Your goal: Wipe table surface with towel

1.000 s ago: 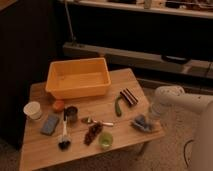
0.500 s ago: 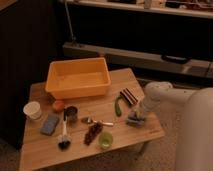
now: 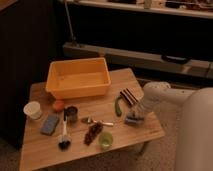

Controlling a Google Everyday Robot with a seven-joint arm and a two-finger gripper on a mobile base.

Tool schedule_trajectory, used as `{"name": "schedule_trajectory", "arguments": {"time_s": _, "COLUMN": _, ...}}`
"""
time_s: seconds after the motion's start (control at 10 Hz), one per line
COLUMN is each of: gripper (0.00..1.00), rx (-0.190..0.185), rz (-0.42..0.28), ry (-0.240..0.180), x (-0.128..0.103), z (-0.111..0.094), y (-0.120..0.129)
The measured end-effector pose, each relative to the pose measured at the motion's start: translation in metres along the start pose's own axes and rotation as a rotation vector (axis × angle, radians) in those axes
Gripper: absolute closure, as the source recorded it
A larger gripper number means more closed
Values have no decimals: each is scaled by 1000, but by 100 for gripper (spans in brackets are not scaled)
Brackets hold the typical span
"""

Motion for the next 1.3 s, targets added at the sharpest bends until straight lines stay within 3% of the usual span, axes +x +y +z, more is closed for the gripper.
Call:
{"name": "schedule_trajectory", "arguments": {"time_s": 0.2, "gripper": 100, "rx": -4, "rz": -66, "ry": -22, "x": 14, "z": -12, "y": 22}}
{"name": "schedule_trajectory", "arguments": {"time_s": 0.4, "gripper": 100, "rx": 1, "rz": -118, "ry": -48, "x": 43, "z": -27, "y": 47}}
{"name": "schedule_trajectory", "arguments": {"time_s": 0.7, "gripper": 100, "rx": -5, "rz": -179, "ry": -30, "x": 73, "z": -27, "y": 75}}
{"name": "schedule_trajectory", "arguments": {"time_s": 0.8, "gripper": 100, "rx": -4, "rz": -175, "ry": -26, "x": 77, "z": -26, "y": 73}}
{"name": "schedule_trajectory", "arguments": {"time_s": 1.1, "gripper": 100, "rx": 31, "rz": -106, "ry": 7, "x": 93, "z": -26, "y": 37}}
{"name": "schedule_trajectory", "arguments": {"time_s": 1.3, "gripper": 100, "rx": 58, "rz": -9, "ry": -3, "x": 89, "z": -33, "y": 5}}
